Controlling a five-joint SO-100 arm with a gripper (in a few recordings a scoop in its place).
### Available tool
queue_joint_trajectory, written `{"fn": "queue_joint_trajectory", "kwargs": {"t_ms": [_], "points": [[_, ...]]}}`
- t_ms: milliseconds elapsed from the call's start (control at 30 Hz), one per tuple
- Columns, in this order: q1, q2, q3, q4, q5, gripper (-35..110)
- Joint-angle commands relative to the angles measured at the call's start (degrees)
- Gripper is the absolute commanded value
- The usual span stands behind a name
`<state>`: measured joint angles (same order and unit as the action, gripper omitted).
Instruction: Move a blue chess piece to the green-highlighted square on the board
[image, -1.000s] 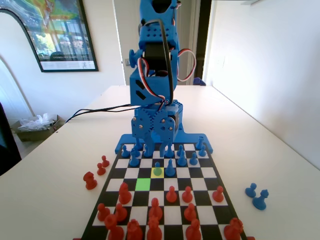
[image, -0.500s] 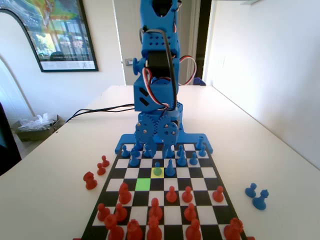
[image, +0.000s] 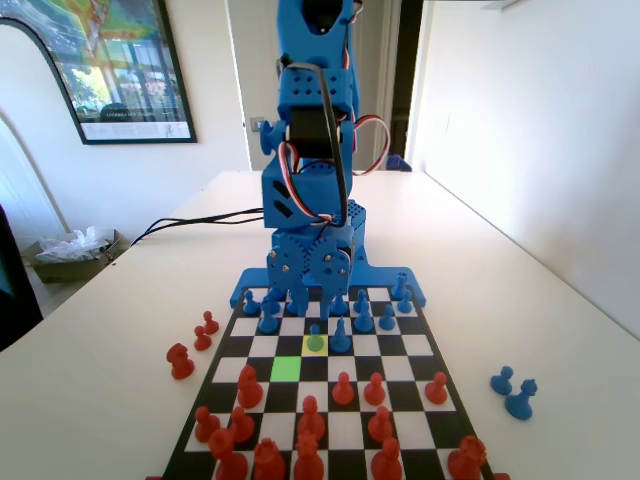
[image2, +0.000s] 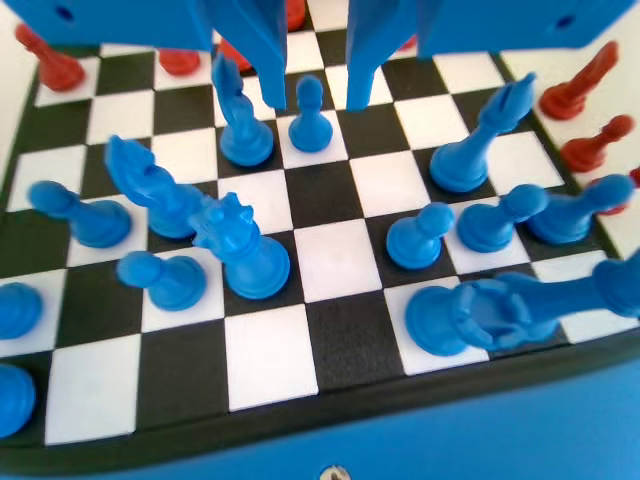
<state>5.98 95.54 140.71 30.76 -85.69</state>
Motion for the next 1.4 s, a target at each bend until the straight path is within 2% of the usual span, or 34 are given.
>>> {"fn": "queue_joint_trajectory", "kwargs": {"t_ms": [0, 1367], "points": [[0.26, 0.88, -2.64, 0.26, -0.44, 9], [-0.09, -6.94, -8.44, 0.18, -0.97, 9]]}}
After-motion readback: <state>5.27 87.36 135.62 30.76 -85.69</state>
